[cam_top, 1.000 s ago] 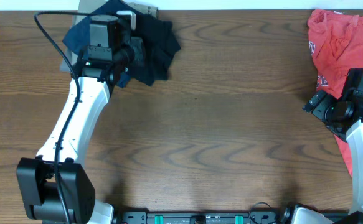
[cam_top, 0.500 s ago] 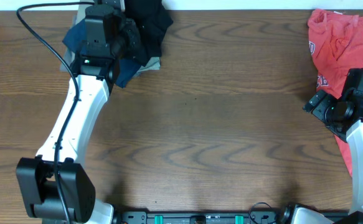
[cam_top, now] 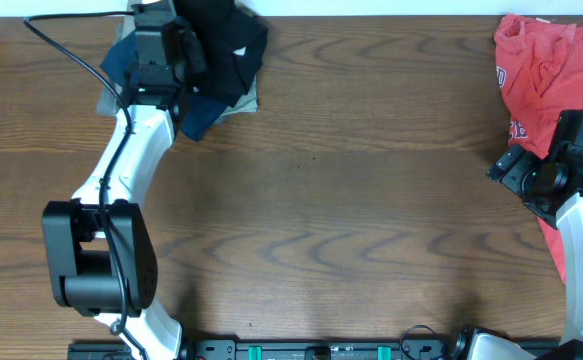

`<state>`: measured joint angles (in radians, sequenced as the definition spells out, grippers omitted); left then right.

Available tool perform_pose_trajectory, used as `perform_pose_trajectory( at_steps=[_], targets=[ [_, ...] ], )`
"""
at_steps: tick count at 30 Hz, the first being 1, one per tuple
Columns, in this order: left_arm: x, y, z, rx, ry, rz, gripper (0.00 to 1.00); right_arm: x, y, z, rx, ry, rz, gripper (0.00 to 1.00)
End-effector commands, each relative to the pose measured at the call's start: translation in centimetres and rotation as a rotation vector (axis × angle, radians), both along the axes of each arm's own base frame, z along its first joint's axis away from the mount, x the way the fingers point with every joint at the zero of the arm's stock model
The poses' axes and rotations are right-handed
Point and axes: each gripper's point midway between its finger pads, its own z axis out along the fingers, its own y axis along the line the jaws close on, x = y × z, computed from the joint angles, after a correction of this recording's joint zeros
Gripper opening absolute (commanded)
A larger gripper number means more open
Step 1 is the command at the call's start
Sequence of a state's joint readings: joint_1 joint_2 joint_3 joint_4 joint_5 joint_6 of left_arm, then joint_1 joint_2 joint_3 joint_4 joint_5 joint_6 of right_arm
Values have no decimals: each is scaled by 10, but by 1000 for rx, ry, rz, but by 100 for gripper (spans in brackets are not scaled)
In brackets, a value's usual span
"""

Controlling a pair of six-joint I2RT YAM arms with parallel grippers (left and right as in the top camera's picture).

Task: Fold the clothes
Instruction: 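Lower the black bundle onto the stack and adjust it with the left gripper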

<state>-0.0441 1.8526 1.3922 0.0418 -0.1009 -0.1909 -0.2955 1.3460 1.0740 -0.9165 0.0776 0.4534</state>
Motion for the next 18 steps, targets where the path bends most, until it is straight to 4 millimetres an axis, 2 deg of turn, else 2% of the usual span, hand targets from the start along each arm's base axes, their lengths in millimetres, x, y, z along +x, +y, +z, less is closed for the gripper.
perform_pose_trajectory(
  at_steps=[1, 4, 8, 9, 11, 12, 15, 16, 18],
  targets=[
    [9, 29, 14, 19, -50, 99, 9, 0, -2, 4, -6, -12, 1, 99],
    [14, 42, 3, 21, -47, 122, 17, 0, -2, 4, -6, -12, 1, 99],
    [19, 69, -5, 49, -64, 208, 17, 0, -2, 4, -6, -12, 1, 99],
    [19, 76, -8, 58, -62, 230, 21, 0, -2, 4, -6, -12, 1, 99],
    [18, 89, -10, 69, -62, 267, 37, 0, -2, 4, -6, -12, 1, 99],
    [16, 94, -11, 75, -61, 283, 41, 0, -2, 4, -6, -12, 1, 99],
    [11, 114, -10, 94, -59, 343, 42, 0, -2, 4, -6, -12, 1, 99],
    [10, 119, -10, 98, -59, 353, 48, 0, -2, 4, -6, -12, 1, 99],
    [8, 127, -9, 104, -56, 365, 72, 0, -2, 4, -6, -12, 1, 99]
  ],
)
